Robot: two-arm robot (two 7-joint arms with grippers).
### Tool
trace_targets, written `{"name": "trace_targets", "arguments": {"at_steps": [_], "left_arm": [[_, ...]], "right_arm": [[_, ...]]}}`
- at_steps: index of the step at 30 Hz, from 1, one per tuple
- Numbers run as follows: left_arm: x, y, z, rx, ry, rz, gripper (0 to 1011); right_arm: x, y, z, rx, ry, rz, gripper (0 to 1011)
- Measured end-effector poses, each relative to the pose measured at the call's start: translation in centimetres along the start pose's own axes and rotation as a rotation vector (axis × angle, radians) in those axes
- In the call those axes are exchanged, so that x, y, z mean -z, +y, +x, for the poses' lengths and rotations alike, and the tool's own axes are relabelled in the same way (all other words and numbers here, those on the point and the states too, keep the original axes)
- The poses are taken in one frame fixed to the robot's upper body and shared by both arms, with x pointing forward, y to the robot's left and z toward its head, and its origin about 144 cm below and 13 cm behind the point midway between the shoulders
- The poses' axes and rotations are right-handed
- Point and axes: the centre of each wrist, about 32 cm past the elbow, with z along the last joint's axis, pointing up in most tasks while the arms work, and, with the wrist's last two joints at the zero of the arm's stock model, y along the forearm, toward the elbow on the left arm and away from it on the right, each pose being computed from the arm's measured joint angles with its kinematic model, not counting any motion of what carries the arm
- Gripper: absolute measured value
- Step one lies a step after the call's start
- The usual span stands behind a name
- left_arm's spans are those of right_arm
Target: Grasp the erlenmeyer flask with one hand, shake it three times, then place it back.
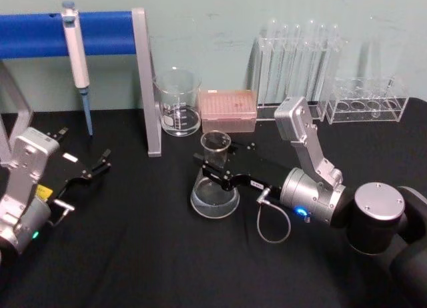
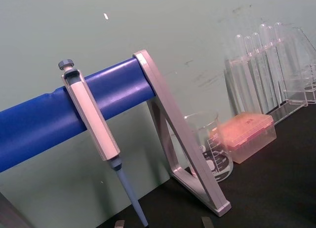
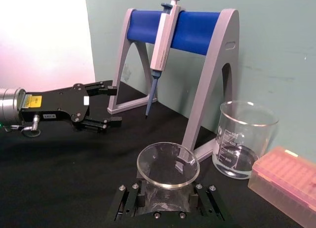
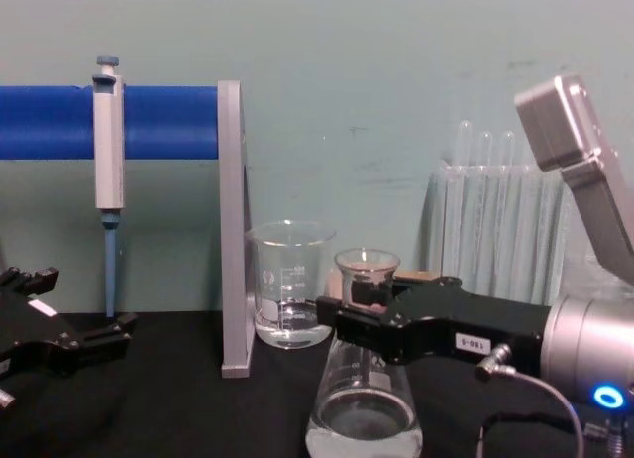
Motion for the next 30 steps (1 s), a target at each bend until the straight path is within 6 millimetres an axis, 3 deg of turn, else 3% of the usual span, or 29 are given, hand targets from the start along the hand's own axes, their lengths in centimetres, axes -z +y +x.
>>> {"name": "trace_targets", "arguments": {"at_steps": [30], "left_arm": [[0.00, 0.00, 0.00, 0.000, 0.000, 0.000, 1001]], "right_arm": [[0.95, 0.32, -0.32, -0.006, 0.001, -0.039, 457]]}}
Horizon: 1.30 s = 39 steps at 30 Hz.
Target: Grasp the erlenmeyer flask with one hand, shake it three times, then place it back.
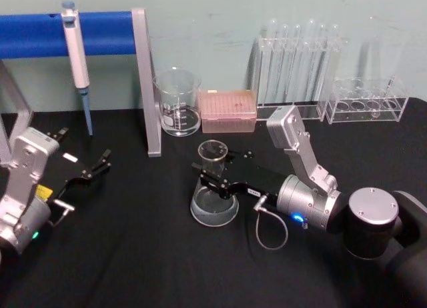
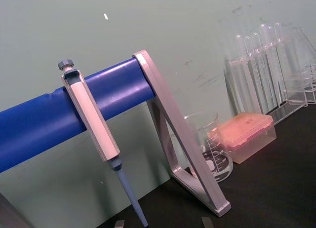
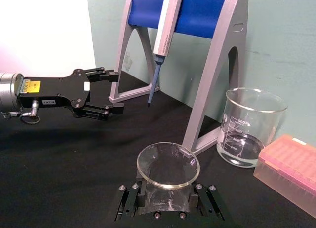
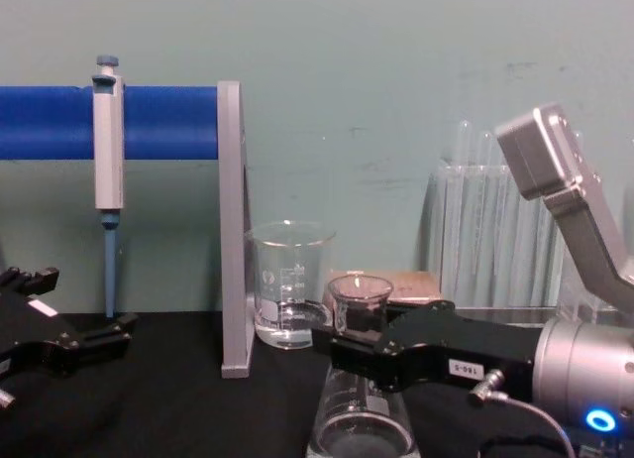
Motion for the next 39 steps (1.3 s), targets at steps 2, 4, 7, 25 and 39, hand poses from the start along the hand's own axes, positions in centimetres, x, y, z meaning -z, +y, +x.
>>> {"name": "trace_targets", "arguments": {"at_steps": [2, 4, 7, 25, 39], "left_arm": [[0.00, 0.00, 0.00, 0.000, 0.000, 0.000, 1001], [0.00, 0.00, 0.00, 0.000, 0.000, 0.000, 1001], [0.00, 0.00, 0.00, 0.000, 0.000, 0.000, 1001], [0.00, 0.00, 0.00, 0.000, 0.000, 0.000, 1001], [0.00, 0.00, 0.00, 0.000, 0.000, 0.000, 1001]], "right_arm": [[0.02, 0.01, -0.01, 0.000, -0.001, 0.000, 457], [0.04, 0.04, -0.02, 0.000, -0.001, 0.000, 457], [0.10, 0.02, -0.07, 0.002, -0.003, -0.002, 457], [0.12, -0.03, -0.07, 0.004, -0.006, -0.004, 459], [0.14, -0.04, -0.07, 0.003, -0.005, -0.007, 869]]}}
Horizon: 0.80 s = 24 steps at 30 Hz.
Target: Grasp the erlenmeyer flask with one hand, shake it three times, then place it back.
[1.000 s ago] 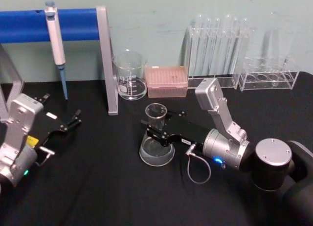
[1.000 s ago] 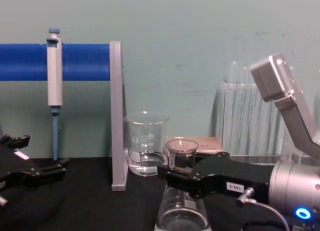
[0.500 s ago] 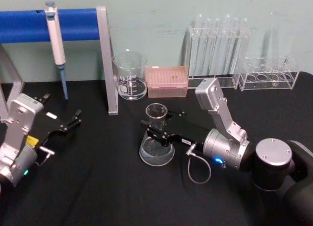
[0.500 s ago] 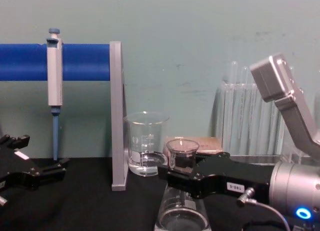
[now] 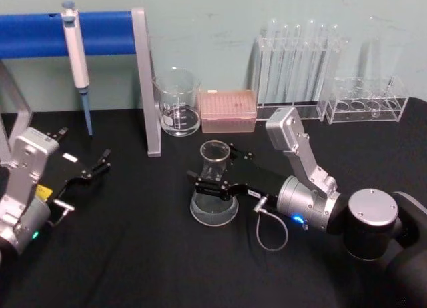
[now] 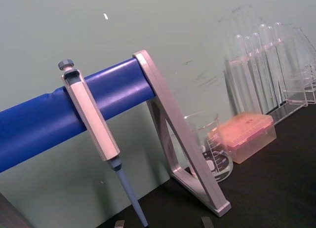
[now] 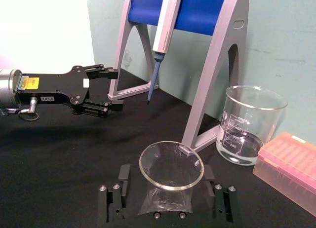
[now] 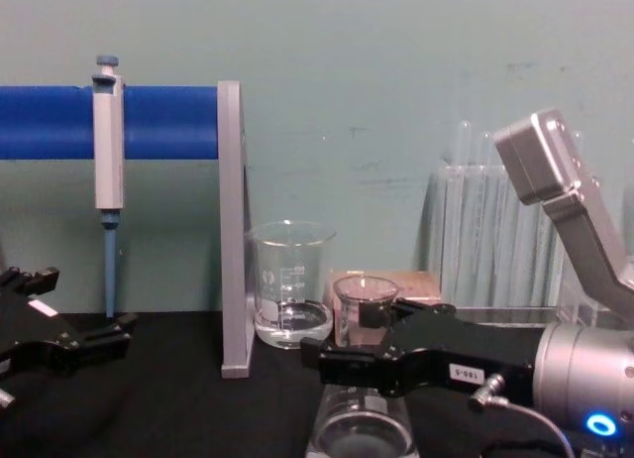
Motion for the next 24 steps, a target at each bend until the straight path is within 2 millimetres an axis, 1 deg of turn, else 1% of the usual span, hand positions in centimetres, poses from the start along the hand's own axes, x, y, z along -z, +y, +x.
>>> {"name": "trace_targets", "arguments": {"at_steps": [1, 2, 3, 5, 16, 24], "left_arm": [[0.0, 0.0, 0.0, 0.000, 0.000, 0.000, 1001], [0.0, 0.0, 0.0, 0.000, 0.000, 0.000, 1001], [0.0, 0.0, 0.0, 0.000, 0.000, 0.000, 1001], [0.0, 0.0, 0.0, 0.000, 0.000, 0.000, 1001], [0.0, 0.0, 0.0, 0.000, 0.000, 0.000, 1001], [0.0, 0.0, 0.0, 0.000, 0.000, 0.000, 1001]], "right_arm": [[0.0, 0.0, 0.0, 0.000, 0.000, 0.000, 887], [0.0, 0.0, 0.0, 0.000, 0.000, 0.000, 935], [0.0, 0.0, 0.0, 0.000, 0.000, 0.000, 944], [0.0, 0.0, 0.0, 0.000, 0.000, 0.000, 1003], [0.0, -0.2, 0.1, -0.005, 0.001, 0.004, 1002], [0.1, -2.0, 0.1, -0.019, 0.005, 0.001, 1003]]}}
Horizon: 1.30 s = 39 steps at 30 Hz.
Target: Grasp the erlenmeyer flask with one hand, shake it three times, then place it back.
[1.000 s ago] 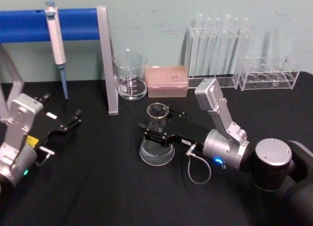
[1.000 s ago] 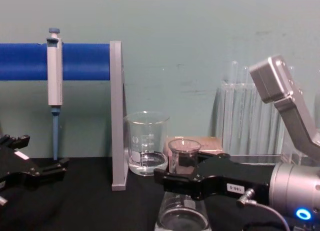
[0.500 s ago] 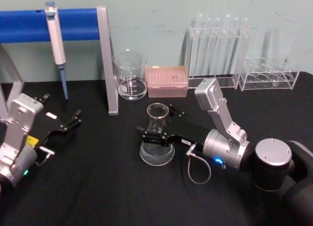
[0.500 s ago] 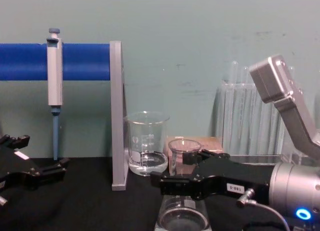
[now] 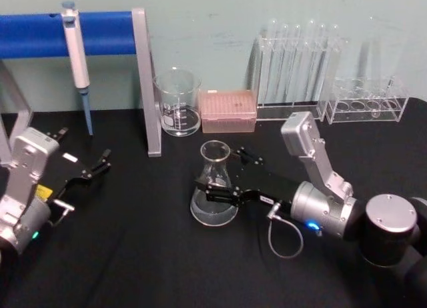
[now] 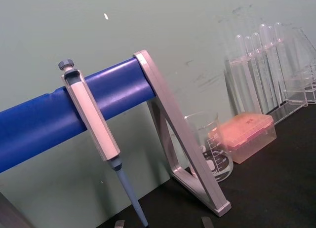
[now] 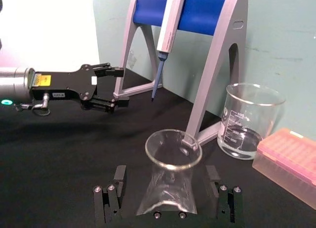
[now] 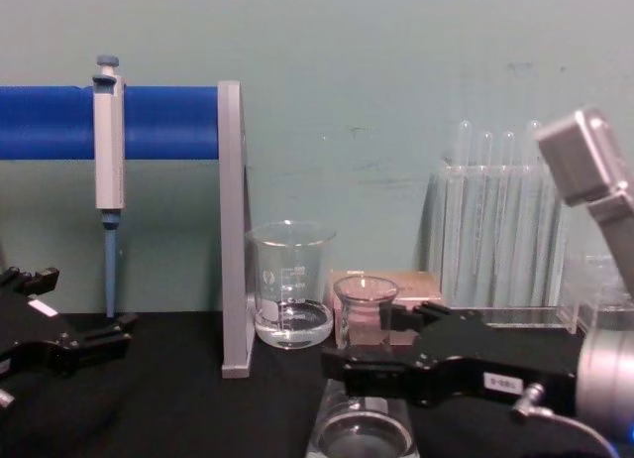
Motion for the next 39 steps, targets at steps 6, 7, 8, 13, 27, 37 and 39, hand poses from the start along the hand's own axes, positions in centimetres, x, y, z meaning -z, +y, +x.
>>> {"name": "trace_targets", "arguments": {"at_steps": [6, 7, 8, 13, 27, 37, 39], "left_arm": [[0.0, 0.0, 0.0, 0.000, 0.000, 0.000, 1001], [0.0, 0.0, 0.0, 0.000, 0.000, 0.000, 1001], [0.0, 0.0, 0.0, 0.000, 0.000, 0.000, 1001], [0.0, 0.0, 0.0, 0.000, 0.000, 0.000, 1001], [0.0, 0.0, 0.0, 0.000, 0.000, 0.000, 1001], [0.0, 0.0, 0.0, 0.000, 0.000, 0.000, 1001], [0.0, 0.0, 0.0, 0.000, 0.000, 0.000, 1001]], "right_arm": [[-0.1, -1.7, -0.1, 0.004, -0.004, -0.002, 1002], [-0.1, -1.9, -0.1, 0.005, -0.004, -0.001, 1002], [-0.1, -2.2, -0.1, 0.006, -0.005, 0.000, 1002], [-0.4, -3.8, -0.1, 0.013, -0.006, 0.006, 1003], [-1.2, -6.6, 0.6, 0.067, -0.014, 0.036, 1003], [-1.8, -6.0, 1.2, 0.232, -0.004, 0.111, 1002], [-1.8, -5.6, 1.2, 0.275, -0.003, 0.126, 1002]]}}
